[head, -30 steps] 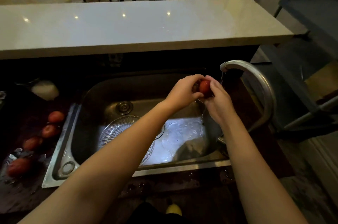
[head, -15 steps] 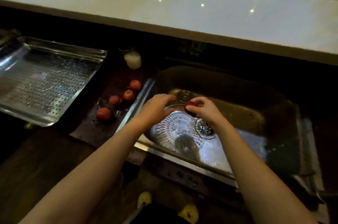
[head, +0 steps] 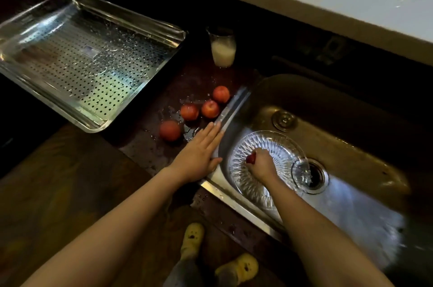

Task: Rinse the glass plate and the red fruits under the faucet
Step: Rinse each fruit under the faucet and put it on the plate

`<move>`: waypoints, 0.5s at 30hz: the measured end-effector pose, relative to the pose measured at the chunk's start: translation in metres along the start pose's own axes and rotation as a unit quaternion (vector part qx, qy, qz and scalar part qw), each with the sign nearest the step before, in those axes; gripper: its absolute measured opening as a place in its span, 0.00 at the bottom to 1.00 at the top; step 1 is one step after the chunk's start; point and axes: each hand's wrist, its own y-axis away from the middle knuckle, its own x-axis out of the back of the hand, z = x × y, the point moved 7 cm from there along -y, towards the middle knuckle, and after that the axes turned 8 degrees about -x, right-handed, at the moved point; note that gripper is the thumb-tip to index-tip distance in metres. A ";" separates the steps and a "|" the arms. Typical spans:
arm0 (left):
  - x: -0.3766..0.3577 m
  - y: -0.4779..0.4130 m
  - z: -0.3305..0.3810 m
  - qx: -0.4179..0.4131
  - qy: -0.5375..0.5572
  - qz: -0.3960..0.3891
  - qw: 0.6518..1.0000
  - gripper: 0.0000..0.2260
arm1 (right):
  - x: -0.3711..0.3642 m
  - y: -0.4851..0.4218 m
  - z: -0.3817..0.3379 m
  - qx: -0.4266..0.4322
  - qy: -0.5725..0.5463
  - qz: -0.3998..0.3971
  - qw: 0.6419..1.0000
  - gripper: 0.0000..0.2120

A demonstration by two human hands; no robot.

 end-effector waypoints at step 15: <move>0.007 0.002 -0.003 0.004 0.084 0.016 0.996 0.28 | -0.003 -0.013 -0.008 0.030 0.026 0.011 0.999 0.28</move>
